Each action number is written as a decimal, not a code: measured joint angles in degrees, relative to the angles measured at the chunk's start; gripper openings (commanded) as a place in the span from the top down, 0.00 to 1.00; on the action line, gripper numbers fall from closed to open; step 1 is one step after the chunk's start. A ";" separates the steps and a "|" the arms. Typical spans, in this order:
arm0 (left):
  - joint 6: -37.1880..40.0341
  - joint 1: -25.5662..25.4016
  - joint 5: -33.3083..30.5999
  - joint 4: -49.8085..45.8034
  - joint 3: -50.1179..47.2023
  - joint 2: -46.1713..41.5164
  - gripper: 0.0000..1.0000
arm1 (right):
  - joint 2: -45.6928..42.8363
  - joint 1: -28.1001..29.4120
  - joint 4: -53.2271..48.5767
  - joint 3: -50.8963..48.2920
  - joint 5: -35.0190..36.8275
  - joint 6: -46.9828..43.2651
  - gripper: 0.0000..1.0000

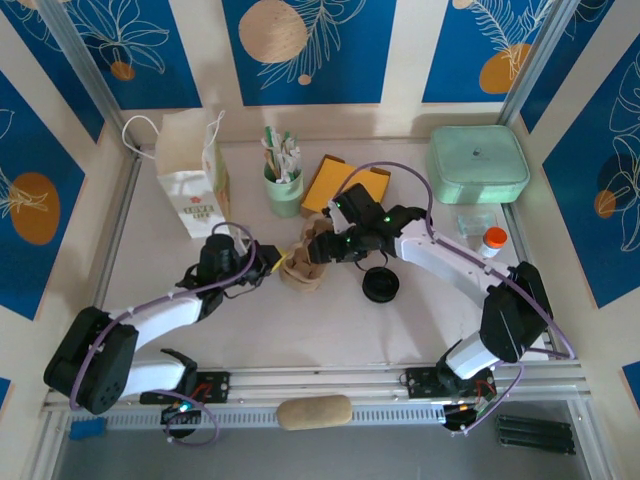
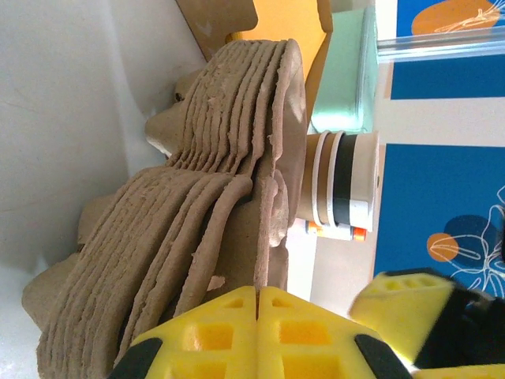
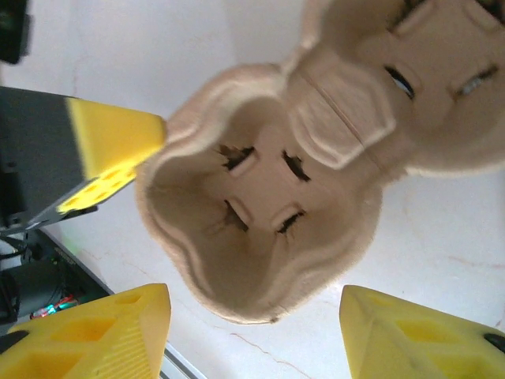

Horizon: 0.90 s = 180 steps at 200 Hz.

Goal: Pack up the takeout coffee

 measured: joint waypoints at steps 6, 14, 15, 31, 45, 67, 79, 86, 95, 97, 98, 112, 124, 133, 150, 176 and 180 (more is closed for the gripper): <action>-0.15 0.00 -0.31 0.37 -0.31 -0.22 1.00 | -0.02 0.00 0.22 -0.52 0.28 1.07 0.41; -0.31 0.00 -0.72 0.76 -0.72 -0.59 1.00 | -0.11 0.00 0.48 -1.05 0.74 2.54 0.41; -0.33 0.00 -0.81 0.81 -0.81 -0.68 1.00 | -0.11 0.00 0.52 -1.11 0.79 2.69 0.41; -0.55 0.02 -1.62 1.38 -1.53 -2.05 1.00 | -0.61 0.00 1.07 -2.12 2.01 5.51 0.41; -0.59 0.07 -2.40 1.53 -1.81 -3.39 1.00 | -1.29 -0.04 1.68 -2.93 2.78 7.80 0.41; -0.61 0.13 -3.34 1.64 -1.84 -5.35 1.00 | -2.08 -0.04 2.56 -3.63 3.80 10.64 0.41; -0.61 0.24 -3.82 1.64 -1.84 -6.19 1.00 | -2.10 -0.07 3.41 -3.76 3.98 11.76 0.41; -0.61 0.28 -4.13 1.64 -1.84 -6.40 1.00 | -2.10 -0.20 3.89 -3.87 3.96 12.28 0.40; -0.63 0.35 -4.24 1.62 -1.86 -6.54 1.00 | -2.08 -0.26 4.52 -3.96 3.91 12.92 0.40; -0.66 0.35 -4.31 1.62 -1.86 -6.56 1.00 | -2.08 -0.28 4.70 -3.96 3.89 13.03 0.41; -0.68 0.35 -4.33 1.62 -1.88 -6.56 1.00 | -2.05 -0.28 4.72 -3.96 3.89 13.07 0.40; -0.72 0.35 -4.39 1.62 -2.03 -6.56 1.00 | -1.75 -0.39 5.90 -3.96 3.50 14.01 0.40; -0.74 0.37 -4.48 1.64 -2.32 -6.56 1.00 | -1.18 -0.44 6.91 -3.96 3.13 14.73 0.40; -0.85 0.39 -4.76 1.64 -2.58 -6.56 1.00 | -0.59 -0.44 7.78 -3.96 2.80 15.50 0.40; -1.62 0.42 -5.27 1.73 -3.32 -6.67 1.00 | 0.59 -0.48 9.25 -4.00 2.19 16.79 0.41; -3.17 0.61 -5.77 2.21 -4.81 -6.78 1.00 | 1.95 -0.57 11.13 -4.83 2.01 18.97 0.43; -3.34 0.68 -5.88 2.38 -5.05 -6.80 1.00 | 2.03 -0.57 11.43 -5.03 2.01 19.30 0.44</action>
